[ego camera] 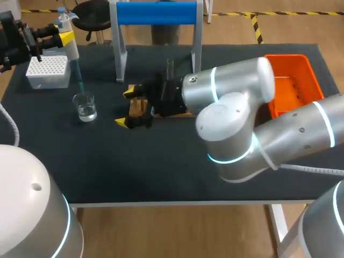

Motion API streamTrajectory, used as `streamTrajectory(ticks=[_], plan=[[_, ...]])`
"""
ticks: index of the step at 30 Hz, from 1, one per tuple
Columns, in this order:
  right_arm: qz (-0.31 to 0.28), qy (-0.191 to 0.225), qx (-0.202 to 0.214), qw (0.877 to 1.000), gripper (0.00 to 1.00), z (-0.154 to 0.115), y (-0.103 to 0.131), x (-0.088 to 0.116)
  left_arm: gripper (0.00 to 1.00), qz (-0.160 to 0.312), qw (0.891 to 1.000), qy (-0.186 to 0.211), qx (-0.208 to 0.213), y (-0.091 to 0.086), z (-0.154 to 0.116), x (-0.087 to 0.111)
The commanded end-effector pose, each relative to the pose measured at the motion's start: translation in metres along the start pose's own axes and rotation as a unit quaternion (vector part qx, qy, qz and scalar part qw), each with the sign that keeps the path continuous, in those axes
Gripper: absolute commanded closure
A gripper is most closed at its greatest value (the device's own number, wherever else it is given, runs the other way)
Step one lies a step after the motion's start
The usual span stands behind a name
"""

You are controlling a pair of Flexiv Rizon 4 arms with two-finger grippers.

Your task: Invert the test tube, pick up the pipette, mount the tip to pipette, aspirate from beaker and dispense into the tube, eject the tip, return the pipette, and cap with the stopper.

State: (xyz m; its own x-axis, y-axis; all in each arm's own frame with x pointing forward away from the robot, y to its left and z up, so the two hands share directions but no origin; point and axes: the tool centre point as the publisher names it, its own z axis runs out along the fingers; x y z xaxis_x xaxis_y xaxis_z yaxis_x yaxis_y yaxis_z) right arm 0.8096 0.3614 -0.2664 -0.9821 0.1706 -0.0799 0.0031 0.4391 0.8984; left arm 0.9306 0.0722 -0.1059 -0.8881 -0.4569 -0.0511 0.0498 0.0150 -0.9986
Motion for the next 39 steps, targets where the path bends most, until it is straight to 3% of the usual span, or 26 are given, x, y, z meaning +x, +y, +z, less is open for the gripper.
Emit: streamTrajectory(ticks=[1, 17, 39], plan=[[0.01, -0.031, 0.017, 0.999, 0.0, 0.045, 0.0, -0.002, 1.0, 0.001, 1.0, 0.001, 0.001, 0.0, 0.0, 0.0], [0.035, -0.079, 0.037, 0.996, 0.0, 0.068, -0.022, -0.033, 1.0, 0.001, 1.0, 0.001, 0.001, 0.0, 0.0, 0.0], [0.038, -0.111, 0.019, 0.993, 0.0, 0.076, -0.037, -0.041, 1.0, 0.001, 1.0, 0.001, 0.001, 0.0, 0.0, 0.0]])
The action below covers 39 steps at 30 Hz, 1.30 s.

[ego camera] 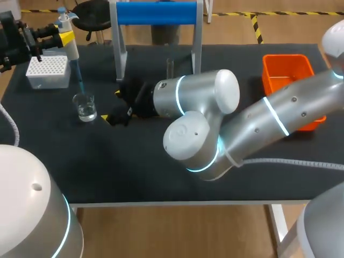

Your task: Invert the test tube, pick up the pipette, mount the tip to pipette, aspirate from beaker and dispense into the tube, eject the tip, return the pipette, and cap with the stopper.

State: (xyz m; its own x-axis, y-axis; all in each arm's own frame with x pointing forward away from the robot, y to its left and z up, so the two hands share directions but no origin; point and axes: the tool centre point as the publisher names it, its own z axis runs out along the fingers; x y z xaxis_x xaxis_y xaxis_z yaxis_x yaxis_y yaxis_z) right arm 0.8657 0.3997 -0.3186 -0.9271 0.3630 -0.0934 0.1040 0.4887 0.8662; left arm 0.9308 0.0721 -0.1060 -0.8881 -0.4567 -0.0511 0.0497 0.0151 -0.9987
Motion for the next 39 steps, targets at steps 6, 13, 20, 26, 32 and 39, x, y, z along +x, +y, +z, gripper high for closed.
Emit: streamTrajectory(ticks=[6, 13, 20, 26, 32, 39], plan=[[0.002, -0.02, -0.025, 0.999, 0.0, 0.0122, -0.0103, 0.0056, 1.0, 0.001, 1.0, 0.0, 0.001, 0.0001, -0.0004, 0.0001], [-0.001, -0.025, -0.027, 0.999, 0.0, 0.0119, -0.0086, 0.007, 1.0, 0.001, 1.0, 0.0, 0.001, 0.0001, -0.0004, 0.0001], [-0.001, -0.025, -0.027, 0.999, 0.0, 0.011, -0.0074, 0.0074, 1.0, 0.001, 1.0, 0.0, 0.001, 0.0001, -0.0004, 0.0001], [-0.001, -0.025, -0.027, 0.999, 0.0, 0.011, -0.0074, 0.0074, 1.0, 0.001, 1.0, 0.0, 0.001, 0.0001, -0.0004, 0.0001], [-0.001, -0.025, -0.027, 0.999, 0.0, 0.011, -0.0074, 0.0074, 1.0, 0.001, 1.0, 0.0, 0.001, 0.0001, -0.0004, 0.0001], [-0.001, -0.025, -0.027, 0.999, 0.0, 0.011, -0.0074, 0.0074, 1.0, 0.001, 1.0, 0.0, 0.001, 0.0001, -0.0004, 0.0001]])
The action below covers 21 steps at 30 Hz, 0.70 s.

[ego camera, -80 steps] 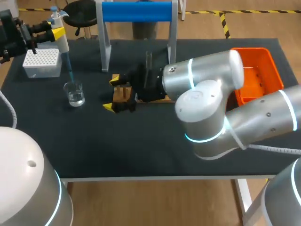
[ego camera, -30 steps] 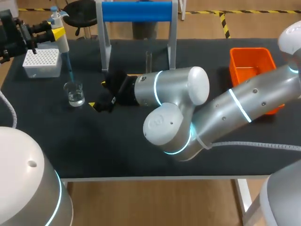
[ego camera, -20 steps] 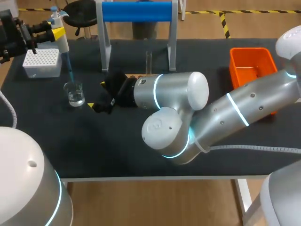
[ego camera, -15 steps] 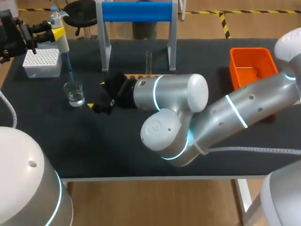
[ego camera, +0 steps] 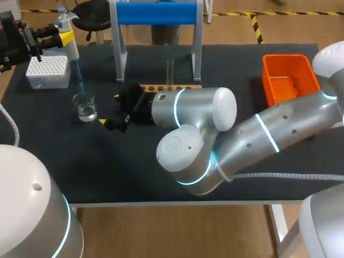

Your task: Invert the test tube, pick up the pipette, mount the tip to pipette, aspirate from beaker and dispense into the tube, eject the tip, return the pipette, and cap with the stopper.

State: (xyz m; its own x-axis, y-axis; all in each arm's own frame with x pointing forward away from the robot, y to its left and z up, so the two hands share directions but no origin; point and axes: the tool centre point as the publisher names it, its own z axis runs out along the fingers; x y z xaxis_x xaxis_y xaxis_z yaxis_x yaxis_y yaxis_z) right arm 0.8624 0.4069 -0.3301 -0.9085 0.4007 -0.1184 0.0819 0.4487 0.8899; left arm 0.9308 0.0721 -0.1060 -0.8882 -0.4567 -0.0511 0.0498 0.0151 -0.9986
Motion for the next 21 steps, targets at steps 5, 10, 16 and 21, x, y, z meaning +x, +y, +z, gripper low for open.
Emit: streamTrajectory(ticks=[5, 10, 16, 21], plan=[[0.0, -0.001, -0.001, 1.0, 0.0, 0.001, -0.001, 0.001, 1.0, 0.008, 1.0, 0.006, -0.001, 0.009, 0.001, -0.002], [0.0, -0.001, -0.001, 1.0, 0.0, 0.001, -0.001, 0.001, 1.0, 0.005, 1.0, 0.007, -0.001, 0.017, -0.001, -0.004], [0.0, -0.001, -0.001, 1.0, 0.0, 0.001, -0.001, 0.001, 1.0, 0.002, 1.0, 0.007, 0.001, 0.025, -0.004, -0.005], [0.0, -0.001, -0.001, 1.0, 0.0, 0.001, -0.001, 0.001, 1.0, 0.002, 1.0, 0.008, 0.001, 0.028, -0.003, -0.005]])
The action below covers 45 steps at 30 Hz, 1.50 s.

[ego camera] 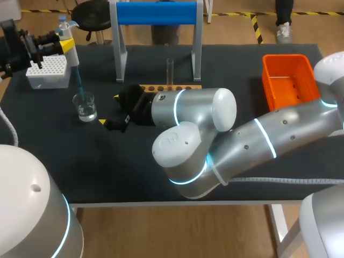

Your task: Invert the test tube, pick up the pipette, mount the tip to pipette, aspirate from beaker and dispense into the tube, eject the tip, return the pipette, and cap with the stopper.

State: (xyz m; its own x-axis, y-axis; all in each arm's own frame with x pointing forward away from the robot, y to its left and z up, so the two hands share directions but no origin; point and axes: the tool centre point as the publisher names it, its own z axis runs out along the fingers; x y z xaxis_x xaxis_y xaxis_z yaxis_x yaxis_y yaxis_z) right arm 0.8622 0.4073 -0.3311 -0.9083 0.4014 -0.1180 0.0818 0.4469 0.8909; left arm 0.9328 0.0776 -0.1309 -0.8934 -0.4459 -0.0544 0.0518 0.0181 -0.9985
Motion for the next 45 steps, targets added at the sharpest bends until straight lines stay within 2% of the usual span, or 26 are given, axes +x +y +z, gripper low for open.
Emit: streamTrajectory(ticks=[1, 45], plan=[[0.0, -0.001, 0.0, 1.0, 0.0, 0.0, 0.0, 0.0, 1.0, 0.0, 1.0, 0.002, 0.001, 0.004, 0.001, -0.002], [0.0, -0.001, 0.0, 1.0, 0.0, 0.0, 0.0, 0.0, 1.0, -0.008, 1.0, -0.003, 0.009, 0.052, -0.001, -0.007]])
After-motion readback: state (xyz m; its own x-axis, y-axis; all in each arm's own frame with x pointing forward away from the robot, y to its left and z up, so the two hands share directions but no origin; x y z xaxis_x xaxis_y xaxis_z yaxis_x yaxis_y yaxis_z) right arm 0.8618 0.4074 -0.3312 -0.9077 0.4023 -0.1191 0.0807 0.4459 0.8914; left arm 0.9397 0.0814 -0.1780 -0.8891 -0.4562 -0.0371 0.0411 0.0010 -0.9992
